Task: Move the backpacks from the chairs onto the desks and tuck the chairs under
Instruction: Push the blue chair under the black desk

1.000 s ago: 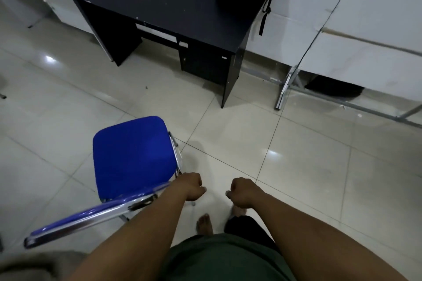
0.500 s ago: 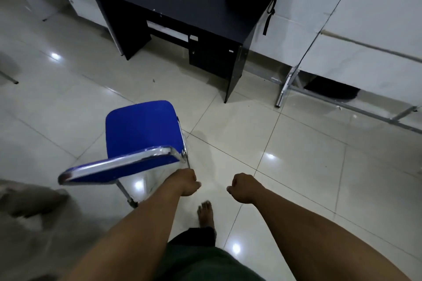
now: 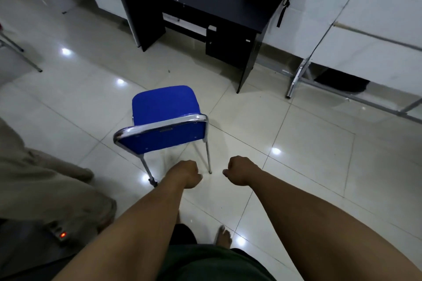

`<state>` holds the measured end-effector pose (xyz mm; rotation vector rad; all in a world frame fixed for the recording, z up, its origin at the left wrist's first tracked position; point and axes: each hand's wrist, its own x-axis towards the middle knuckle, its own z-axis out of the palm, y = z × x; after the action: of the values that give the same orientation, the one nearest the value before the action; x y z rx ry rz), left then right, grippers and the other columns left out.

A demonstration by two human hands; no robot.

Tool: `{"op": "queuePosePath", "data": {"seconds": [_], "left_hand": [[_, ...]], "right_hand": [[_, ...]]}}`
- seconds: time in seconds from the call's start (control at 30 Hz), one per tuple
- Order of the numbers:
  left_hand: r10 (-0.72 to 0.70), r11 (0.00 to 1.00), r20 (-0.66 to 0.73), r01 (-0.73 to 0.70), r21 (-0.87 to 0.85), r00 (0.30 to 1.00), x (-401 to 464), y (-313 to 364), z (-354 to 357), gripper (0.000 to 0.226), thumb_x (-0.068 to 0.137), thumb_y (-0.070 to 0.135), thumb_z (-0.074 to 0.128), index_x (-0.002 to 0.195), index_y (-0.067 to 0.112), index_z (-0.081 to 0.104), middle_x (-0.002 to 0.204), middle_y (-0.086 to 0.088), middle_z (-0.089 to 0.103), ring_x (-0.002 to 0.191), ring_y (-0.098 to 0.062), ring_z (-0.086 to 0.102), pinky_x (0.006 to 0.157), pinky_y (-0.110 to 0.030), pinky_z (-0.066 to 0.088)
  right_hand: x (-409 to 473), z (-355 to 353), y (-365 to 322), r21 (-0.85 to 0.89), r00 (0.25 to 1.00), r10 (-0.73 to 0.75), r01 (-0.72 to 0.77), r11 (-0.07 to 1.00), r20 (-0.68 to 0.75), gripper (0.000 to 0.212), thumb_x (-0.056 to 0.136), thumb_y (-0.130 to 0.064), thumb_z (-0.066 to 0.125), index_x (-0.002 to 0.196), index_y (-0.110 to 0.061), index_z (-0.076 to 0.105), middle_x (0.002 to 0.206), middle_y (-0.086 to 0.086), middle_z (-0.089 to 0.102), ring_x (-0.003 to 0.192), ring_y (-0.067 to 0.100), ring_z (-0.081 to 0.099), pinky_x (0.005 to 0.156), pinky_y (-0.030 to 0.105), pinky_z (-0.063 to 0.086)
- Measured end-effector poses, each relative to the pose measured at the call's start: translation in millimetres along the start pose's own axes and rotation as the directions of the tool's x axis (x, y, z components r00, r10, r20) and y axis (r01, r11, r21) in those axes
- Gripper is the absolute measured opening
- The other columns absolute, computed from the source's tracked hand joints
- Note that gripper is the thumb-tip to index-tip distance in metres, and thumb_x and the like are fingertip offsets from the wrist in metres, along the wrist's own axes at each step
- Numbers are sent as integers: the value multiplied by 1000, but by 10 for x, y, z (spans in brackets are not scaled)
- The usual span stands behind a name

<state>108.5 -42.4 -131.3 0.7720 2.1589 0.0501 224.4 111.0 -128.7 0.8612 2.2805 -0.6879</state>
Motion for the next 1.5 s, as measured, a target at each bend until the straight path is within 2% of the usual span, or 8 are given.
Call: {"op": "queuePosePath", "data": {"seconds": [0.2,0.4,0.5,0.6,0.73,0.97,1.23,1.5], "left_hand": [[135,990,-312,-112,91,940,53,-399,-211,24,94,31,56,113,18,64,111,-3,65,98,-19,61,84,-32,54],[426,902,-526,-300,311,736,190,-656,-518,18,88,19,62,106,22,63,106,3,62,98,-16,57,89,-31,50],[512,848,-603,-251,466,611,223,-722,-628,28,78,17,66,105,19,60,104,-4,60,96,-23,55,86,-38,48],[424,882,-622,-143,449,658,306,-834,-716,53,74,22,69,123,15,53,119,-11,56,106,-29,52,91,-43,46],[347,917,-643,-106,383,683,384,-1006,-843,54,74,22,74,123,14,55,116,-11,60,105,-30,56,89,-44,47],[192,959,-570,-28,283,799,523,-1380,-1091,35,85,50,64,111,26,62,97,5,67,93,-18,62,85,-33,49],[168,945,-500,5,327,849,479,-1303,-1153,34,92,33,58,125,29,57,102,5,70,83,-19,69,69,-32,56],[273,894,-452,-50,446,849,576,-1461,-1251,32,72,30,82,101,22,73,75,2,73,57,-20,69,49,-30,55]], "right_hand": [[23,79,-501,92,997,76,-73,993,-31,41,97,-40,51,124,-10,56,123,9,61,109,26,58,77,30,42],[101,62,-919,183,989,105,-85,979,-104,43,96,-36,54,130,-11,52,125,9,60,107,24,59,76,30,43],[94,-46,-1102,187,966,82,-36,982,-245,50,95,-30,57,140,-13,43,130,9,57,111,25,59,79,30,45],[171,-177,-1249,126,906,21,35,991,-423,66,90,-25,66,146,-15,32,135,8,47,117,24,54,86,33,49],[389,-323,-1367,-15,837,-98,107,994,-539,76,83,-21,74,146,-17,31,142,6,40,126,23,45,96,36,50],[697,-523,-1503,-193,919,-142,74,978,-367,61,83,-19,68,139,-20,42,138,8,46,128,29,38,105,45,36],[872,-642,-1632,-202,955,-79,20,979,-287,44,88,-19,62,130,-20,52,129,10,51,122,35,41,99,43,40],[1057,-673,-1729,-168,971,-48,9,986,-233,48,84,-8,61,130,-20,55,125,11,56,115,35,48,98,46,43]]}}
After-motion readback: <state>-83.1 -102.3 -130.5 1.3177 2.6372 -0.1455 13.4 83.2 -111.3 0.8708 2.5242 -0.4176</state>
